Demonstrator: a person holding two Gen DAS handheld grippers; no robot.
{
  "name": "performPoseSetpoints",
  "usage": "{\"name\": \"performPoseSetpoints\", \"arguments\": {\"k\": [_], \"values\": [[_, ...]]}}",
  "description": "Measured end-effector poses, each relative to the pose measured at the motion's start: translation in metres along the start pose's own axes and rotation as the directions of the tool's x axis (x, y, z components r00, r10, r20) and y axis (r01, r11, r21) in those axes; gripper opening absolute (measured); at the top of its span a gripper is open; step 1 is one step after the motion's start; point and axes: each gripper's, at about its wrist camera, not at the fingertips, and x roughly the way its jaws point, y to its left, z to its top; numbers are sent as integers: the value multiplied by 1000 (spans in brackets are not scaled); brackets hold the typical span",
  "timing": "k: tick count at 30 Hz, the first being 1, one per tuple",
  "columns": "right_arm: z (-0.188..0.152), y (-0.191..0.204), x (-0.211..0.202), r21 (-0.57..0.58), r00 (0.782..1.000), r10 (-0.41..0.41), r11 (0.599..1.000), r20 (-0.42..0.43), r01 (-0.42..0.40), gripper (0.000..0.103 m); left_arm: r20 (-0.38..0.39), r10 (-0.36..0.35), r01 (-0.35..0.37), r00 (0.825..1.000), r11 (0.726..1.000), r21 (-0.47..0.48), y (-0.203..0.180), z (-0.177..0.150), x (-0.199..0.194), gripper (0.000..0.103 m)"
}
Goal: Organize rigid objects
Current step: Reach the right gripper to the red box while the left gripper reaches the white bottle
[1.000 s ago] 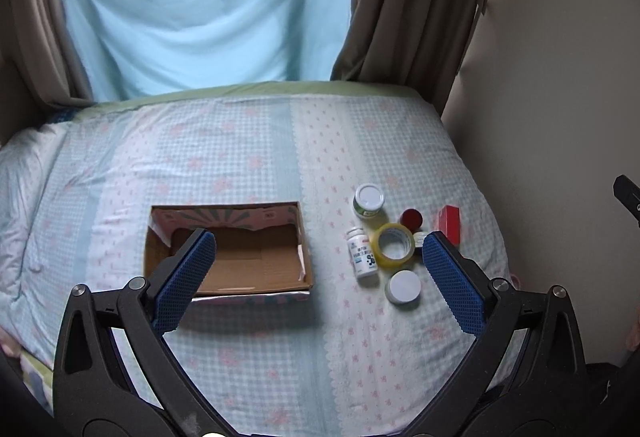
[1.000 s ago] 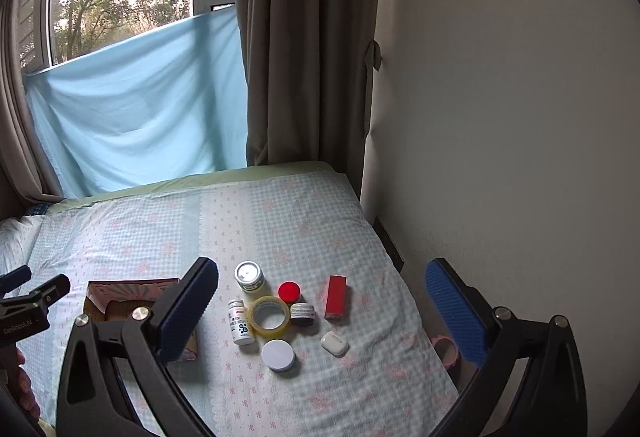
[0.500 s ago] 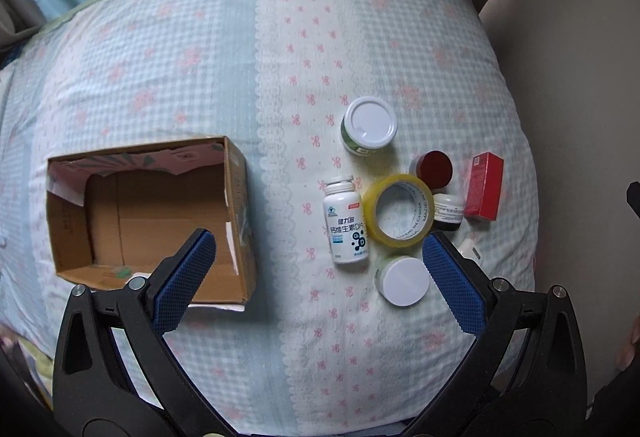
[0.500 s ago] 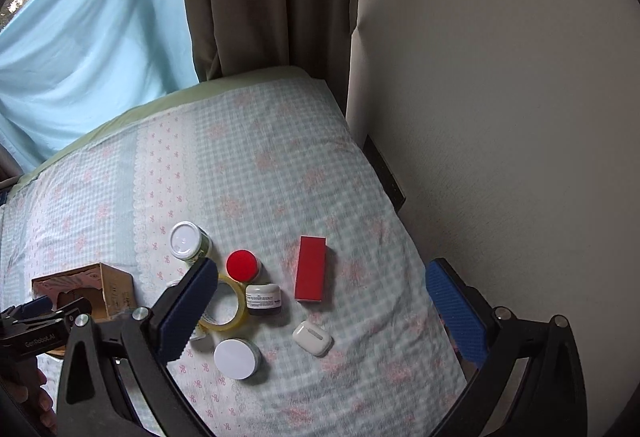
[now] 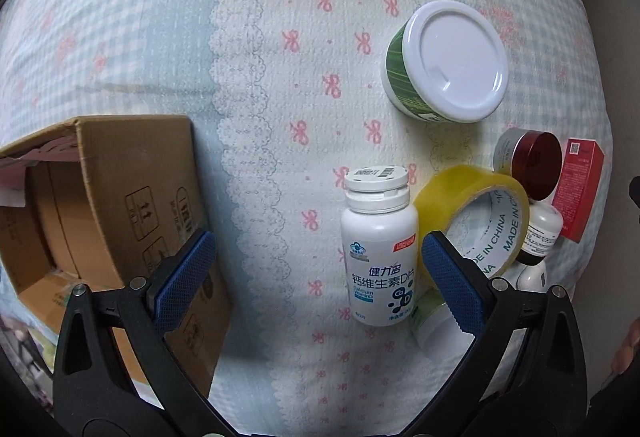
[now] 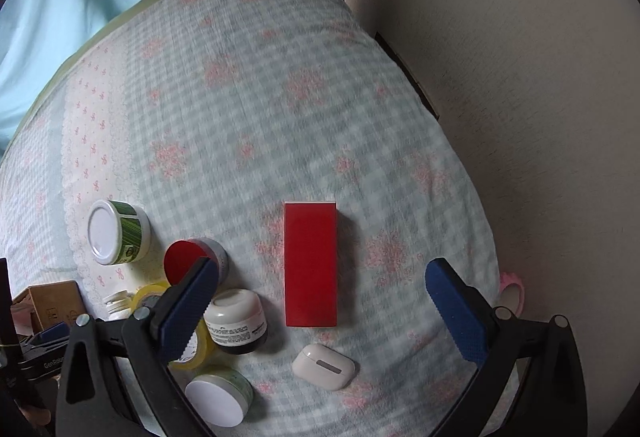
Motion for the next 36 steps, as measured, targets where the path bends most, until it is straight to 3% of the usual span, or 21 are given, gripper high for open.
{"name": "performPoseSetpoints", "arguments": {"k": [10,13,17,23,28,32,36], "values": [[13,4,58,8,994,2,1000,-106,-1,84,8,98,-99,995,990,97,-31,7,20,101],[16,5,70,1,991,-9,1000,-134,9,78,-13,91,-89,996,987,137,-46,4,23,88],[14,9,85,-14,985,-20,1000,-171,18,72,15,132,-133,991,975,179,-60,3,22,87],[5,12,111,-23,978,-19,1000,-210,15,68,-32,92,-85,995,984,158,-60,6,39,83],[-10,11,134,-30,971,-13,1000,-237,7,54,-75,68,-58,995,989,133,-62,-6,55,59],[-20,11,149,-36,972,-17,999,-233,9,52,-113,38,-29,993,996,80,-61,-23,71,58],[-17,19,153,-35,973,-36,999,-228,29,42,-112,10,-5,994,999,41,-56,-33,77,57]]}}
